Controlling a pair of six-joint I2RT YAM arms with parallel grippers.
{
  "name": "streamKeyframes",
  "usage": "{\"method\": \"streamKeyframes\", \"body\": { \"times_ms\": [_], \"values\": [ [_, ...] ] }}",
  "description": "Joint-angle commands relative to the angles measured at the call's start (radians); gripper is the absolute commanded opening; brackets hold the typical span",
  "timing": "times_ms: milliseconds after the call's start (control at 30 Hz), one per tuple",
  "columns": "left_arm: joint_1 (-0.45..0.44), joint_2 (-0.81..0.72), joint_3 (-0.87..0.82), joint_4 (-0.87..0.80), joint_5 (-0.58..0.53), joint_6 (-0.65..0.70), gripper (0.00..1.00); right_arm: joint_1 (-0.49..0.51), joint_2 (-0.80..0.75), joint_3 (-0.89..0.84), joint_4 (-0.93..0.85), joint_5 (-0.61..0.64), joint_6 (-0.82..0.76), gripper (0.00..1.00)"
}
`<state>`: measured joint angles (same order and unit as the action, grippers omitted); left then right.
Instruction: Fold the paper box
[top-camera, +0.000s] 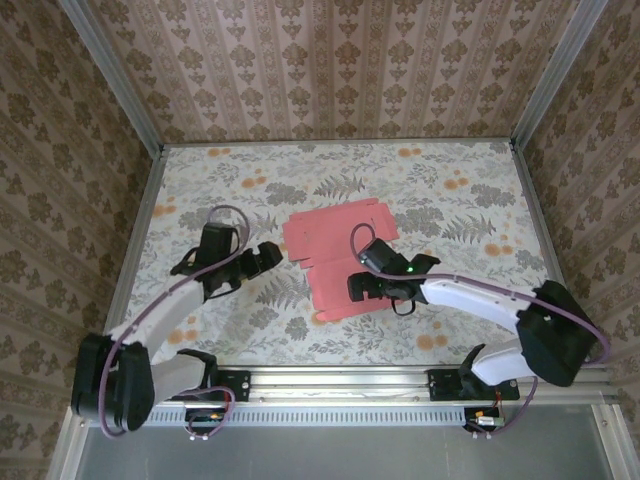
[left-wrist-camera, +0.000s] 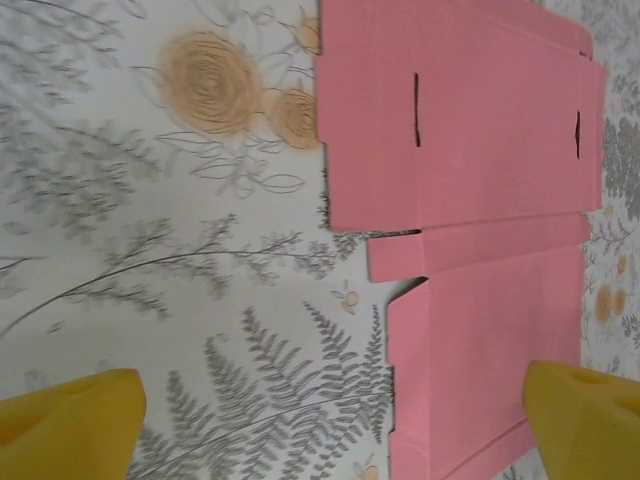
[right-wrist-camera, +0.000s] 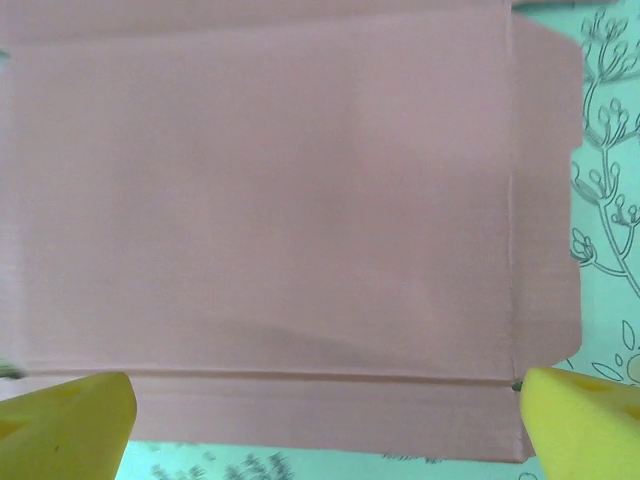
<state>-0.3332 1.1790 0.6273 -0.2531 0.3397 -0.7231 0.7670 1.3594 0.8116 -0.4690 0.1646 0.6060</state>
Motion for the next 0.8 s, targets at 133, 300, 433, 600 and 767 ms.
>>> {"method": "streamKeyframes", "body": {
  "times_ms": [133,300,433,600,767],
  "values": [
    [-0.064,0.203,0.214,-0.044,-0.083,0.008,0.90,-0.181,-0.004,0.034,0.071,-0.194,-0.030,1.00],
    [-0.087,0.344,0.335,-0.087,-0.113,0.017,0.90,-0.336,0.144,0.130,0.120,-0.316,-0.093,1.00],
    [-0.101,0.424,0.415,-0.128,-0.147,0.035,0.89,-0.380,0.274,0.248,0.115,-0.340,-0.136,1.00],
    [-0.105,0.512,0.488,-0.136,-0.140,0.039,0.87,-0.411,0.422,0.383,0.102,-0.332,-0.150,0.98],
    [-0.114,0.569,0.538,-0.145,-0.147,0.051,0.84,-0.429,0.518,0.476,0.082,-0.305,-0.161,0.95]
  ]
}}
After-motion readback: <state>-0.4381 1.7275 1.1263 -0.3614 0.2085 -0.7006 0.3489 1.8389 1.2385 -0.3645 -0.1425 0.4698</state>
